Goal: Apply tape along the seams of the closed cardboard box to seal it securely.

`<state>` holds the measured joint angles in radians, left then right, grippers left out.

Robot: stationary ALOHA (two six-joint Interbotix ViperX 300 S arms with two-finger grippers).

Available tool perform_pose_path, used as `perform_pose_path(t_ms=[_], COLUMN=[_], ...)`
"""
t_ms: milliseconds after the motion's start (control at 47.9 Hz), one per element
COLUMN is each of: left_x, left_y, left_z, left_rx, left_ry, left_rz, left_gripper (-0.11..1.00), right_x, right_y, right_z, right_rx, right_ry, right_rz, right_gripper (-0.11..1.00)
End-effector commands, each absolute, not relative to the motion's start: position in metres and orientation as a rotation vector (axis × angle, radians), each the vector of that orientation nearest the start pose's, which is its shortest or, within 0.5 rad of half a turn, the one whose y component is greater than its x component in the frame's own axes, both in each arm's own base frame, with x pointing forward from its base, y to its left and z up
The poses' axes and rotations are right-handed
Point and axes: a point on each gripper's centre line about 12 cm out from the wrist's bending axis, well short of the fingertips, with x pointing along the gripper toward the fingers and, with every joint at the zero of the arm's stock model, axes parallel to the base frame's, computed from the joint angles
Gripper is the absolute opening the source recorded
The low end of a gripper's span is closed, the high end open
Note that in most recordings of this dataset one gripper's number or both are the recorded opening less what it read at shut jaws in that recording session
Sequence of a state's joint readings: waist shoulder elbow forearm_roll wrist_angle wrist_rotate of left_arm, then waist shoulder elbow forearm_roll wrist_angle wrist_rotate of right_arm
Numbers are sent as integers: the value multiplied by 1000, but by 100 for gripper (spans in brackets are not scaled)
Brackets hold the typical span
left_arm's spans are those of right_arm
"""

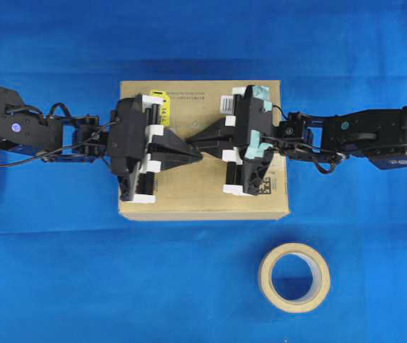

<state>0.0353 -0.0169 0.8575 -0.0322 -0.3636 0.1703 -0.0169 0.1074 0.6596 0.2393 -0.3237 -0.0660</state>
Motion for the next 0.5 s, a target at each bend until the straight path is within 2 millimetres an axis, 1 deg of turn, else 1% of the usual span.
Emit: perform_pose_path(t_ms=[0,250,376,480], left_x=[349,324,316,315], left_y=[22,30,28,24], left_z=[145,124,118,117], left_rx=[115,54,36,33], left_ry=[504,545,555,561], left_rz=[38,81,82,72], left_gripper=[0,0,0,0], right_x=[408,385,374,366], right_y=[-5,4,3,4], right_z=[157,146,144,143], right_rx=[157,197,208,207], right_ry=[458,498,497,498], right_rz=[-109,-119,-130,-131], right_gripper=[-1,-1,-1,-1])
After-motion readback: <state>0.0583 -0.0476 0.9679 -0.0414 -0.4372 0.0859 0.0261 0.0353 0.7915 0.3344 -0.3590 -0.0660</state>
